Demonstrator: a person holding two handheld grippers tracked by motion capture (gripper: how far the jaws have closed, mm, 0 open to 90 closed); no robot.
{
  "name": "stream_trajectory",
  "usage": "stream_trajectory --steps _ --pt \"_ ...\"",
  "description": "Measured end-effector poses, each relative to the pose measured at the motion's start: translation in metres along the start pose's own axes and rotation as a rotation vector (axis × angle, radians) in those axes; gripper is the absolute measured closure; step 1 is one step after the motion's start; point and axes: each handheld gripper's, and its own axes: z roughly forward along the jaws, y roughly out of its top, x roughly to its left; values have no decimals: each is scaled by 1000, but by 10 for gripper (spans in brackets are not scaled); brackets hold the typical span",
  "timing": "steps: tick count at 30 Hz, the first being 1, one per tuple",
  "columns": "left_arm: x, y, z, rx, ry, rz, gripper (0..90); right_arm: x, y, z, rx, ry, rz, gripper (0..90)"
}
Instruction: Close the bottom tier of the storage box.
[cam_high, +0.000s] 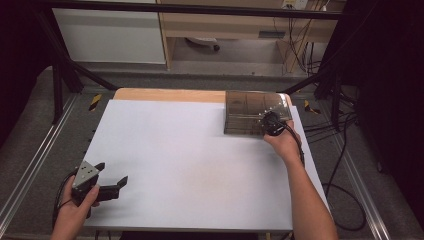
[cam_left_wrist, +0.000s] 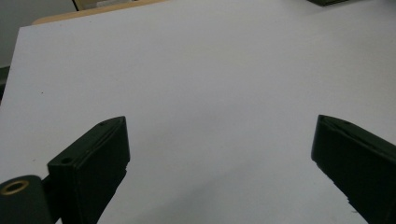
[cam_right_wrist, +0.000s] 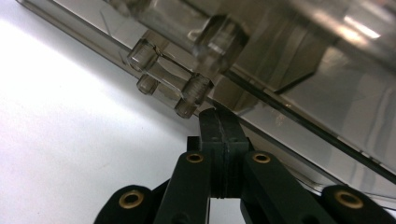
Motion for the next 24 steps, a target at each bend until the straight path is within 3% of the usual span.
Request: stream_trajectory --steps 13,24 --pt "0 0 0 2 1 3 45 4 1 -1 -5 -9 -20 900" --pt "-1 0 0 4 0 6 45 12 -1 -9 -47 -4 -24 900"
